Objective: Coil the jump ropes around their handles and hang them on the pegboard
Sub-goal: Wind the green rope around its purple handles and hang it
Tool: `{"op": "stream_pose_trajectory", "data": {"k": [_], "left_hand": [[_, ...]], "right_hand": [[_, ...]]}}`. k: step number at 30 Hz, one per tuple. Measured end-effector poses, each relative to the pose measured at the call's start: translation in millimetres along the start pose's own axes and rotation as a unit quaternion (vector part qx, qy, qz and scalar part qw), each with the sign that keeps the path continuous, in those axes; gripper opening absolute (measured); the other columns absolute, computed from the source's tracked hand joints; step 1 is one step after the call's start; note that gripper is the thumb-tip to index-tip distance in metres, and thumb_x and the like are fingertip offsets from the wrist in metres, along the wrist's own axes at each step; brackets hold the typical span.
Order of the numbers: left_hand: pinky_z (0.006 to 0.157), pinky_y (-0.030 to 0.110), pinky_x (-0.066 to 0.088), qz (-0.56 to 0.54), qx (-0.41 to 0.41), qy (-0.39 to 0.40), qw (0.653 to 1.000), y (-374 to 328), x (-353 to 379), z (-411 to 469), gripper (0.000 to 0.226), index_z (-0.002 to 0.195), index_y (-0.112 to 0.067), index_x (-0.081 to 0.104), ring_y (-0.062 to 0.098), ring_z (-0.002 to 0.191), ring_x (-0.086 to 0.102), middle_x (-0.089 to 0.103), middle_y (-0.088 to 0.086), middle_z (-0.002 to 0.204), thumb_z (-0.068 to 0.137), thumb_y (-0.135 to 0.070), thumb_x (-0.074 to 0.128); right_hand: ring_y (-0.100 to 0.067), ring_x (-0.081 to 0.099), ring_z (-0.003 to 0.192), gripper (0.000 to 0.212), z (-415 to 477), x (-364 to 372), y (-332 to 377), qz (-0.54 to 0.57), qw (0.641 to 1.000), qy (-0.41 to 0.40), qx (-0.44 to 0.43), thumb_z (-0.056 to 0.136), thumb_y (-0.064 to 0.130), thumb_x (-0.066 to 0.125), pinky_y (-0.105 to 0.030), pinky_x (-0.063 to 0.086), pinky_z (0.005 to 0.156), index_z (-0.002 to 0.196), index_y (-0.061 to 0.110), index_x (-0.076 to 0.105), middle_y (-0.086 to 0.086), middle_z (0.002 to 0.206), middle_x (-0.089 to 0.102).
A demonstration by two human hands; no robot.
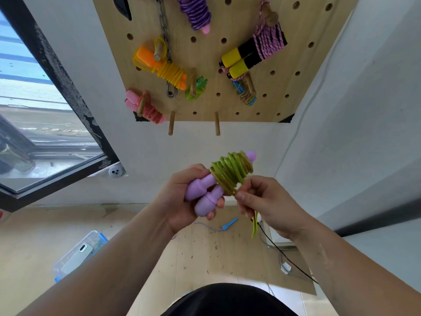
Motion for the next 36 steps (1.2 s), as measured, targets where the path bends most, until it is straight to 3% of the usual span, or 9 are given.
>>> {"op": "stream_pose_trajectory", "data": {"k": [2,4,6,9,14,20,26,31,36], "left_hand": [[0.044,0.03,0.046,0.047,-0.021,0.033,0.998,2.3,-0.9,-5.8,0.01,0.074,-0.011,0.053,0.034,0.057,0.062,0.06,0.025,0.071,0.079,-0.014,0.06],[0.043,0.032,0.049,0.097,-0.056,0.084,0.99,10.0,4.4,-11.9,0.013,0.07,-0.007,0.055,0.036,0.056,0.065,0.059,0.026,0.065,0.075,-0.009,0.067],[0.044,0.032,0.051,0.178,-0.089,0.122,0.972,19.5,10.9,-15.9,0.015,0.07,-0.004,0.057,0.036,0.058,0.067,0.062,0.028,0.065,0.076,-0.007,0.07],[0.052,0.033,0.051,0.301,-0.119,0.137,0.936,31.3,15.7,-16.6,0.014,0.073,-0.003,0.06,0.035,0.064,0.068,0.067,0.027,0.071,0.082,-0.008,0.07],[0.062,0.039,0.052,0.395,-0.119,0.095,0.906,35.8,9.8,-12.5,0.018,0.082,0.005,0.063,0.036,0.071,0.068,0.069,0.022,0.075,0.089,-0.008,0.071],[0.06,0.035,0.052,0.488,-0.115,0.05,0.864,36.1,2.0,-6.9,0.02,0.081,0.004,0.067,0.021,0.062,0.067,0.07,0.009,0.065,0.088,-0.013,0.072],[0.056,0.03,0.048,0.513,-0.127,0.011,0.849,51.4,-12.0,-2.0,0.015,0.073,-0.002,0.067,0.018,0.058,0.063,0.064,0.003,0.057,0.083,-0.013,0.071],[0.05,0.025,0.045,0.527,-0.083,-0.059,0.843,37.3,-16.3,7.5,0.013,0.062,-0.005,0.064,0.017,0.05,0.057,0.065,0.011,0.058,0.074,-0.004,0.069],[0.049,0.026,0.04,0.458,-0.008,-0.201,0.866,1.3,-45.9,15.3,0.016,0.061,-0.008,0.06,0.022,0.046,0.053,0.058,0.01,0.049,0.068,-0.002,0.074]], "right_hand": [[-0.02,0.057,0.06,0.005,-1.3,9.2,-4.1,-0.033,0.992,0.119,0.031,0.084,0.018,0.074,-0.028,0.049,0.056,0.081,0.021,0.071,-0.002,0.066,0.062],[-0.014,0.06,0.062,0.02,-6.1,17.5,-7.4,-0.127,0.963,0.228,0.065,0.082,0.003,0.071,-0.026,0.052,0.06,0.079,0.022,0.073,0.003,0.067,0.065],[-0.004,0.061,0.063,0.032,-10.1,24.3,-17.4,-0.225,0.916,0.313,0.111,0.081,-0.009,0.067,-0.025,0.051,0.064,0.079,0.022,0.074,0.007,0.066,0.068],[-0.007,0.058,0.072,0.017,-7.8,31.1,-31.8,-0.351,0.835,0.401,0.138,0.087,-0.002,0.063,-0.037,0.051,0.071,0.097,0.007,0.074,-0.004,0.078,0.069],[-0.007,0.062,0.071,0.007,5.6,31.0,-46.1,-0.495,0.728,0.434,0.191,0.094,0.017,0.061,-0.024,0.048,0.069,0.092,0.019,0.068,0.008,0.076,0.068],[-0.012,0.064,0.074,0.018,22.9,38.1,-53.3,-0.574,0.684,0.405,0.2,0.098,0.026,0.061,-0.028,0.051,0.072,0.105,0.012,0.069,0.004,0.084,0.069],[-0.012,0.061,0.066,0.018,41.6,37.6,-30.7,-0.598,0.691,0.369,0.171,0.098,0.032,0.061,-0.026,0.049,0.063,0.094,0.016,0.071,0.005,0.076,0.066],[-0.015,0.054,0.062,0.021,57.8,41.5,-14.4,-0.605,0.736,0.279,0.119,0.1,0.026,0.056,-0.028,0.044,0.058,0.086,0.017,0.068,0.004,0.069,0.059],[-0.018,0.065,0.081,0.023,54.9,35.0,9.2,-0.531,0.833,0.124,0.091,0.101,0.027,0.053,-0.034,0.054,0.07,0.092,0.018,0.073,0.0,0.086,0.07]]}}
Point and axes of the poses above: each hand's wrist, its own z-axis towards the middle knuckle, its own x-axis out of the palm, y = z × x, the point moved 9 cm from there along z, towards the middle knuckle
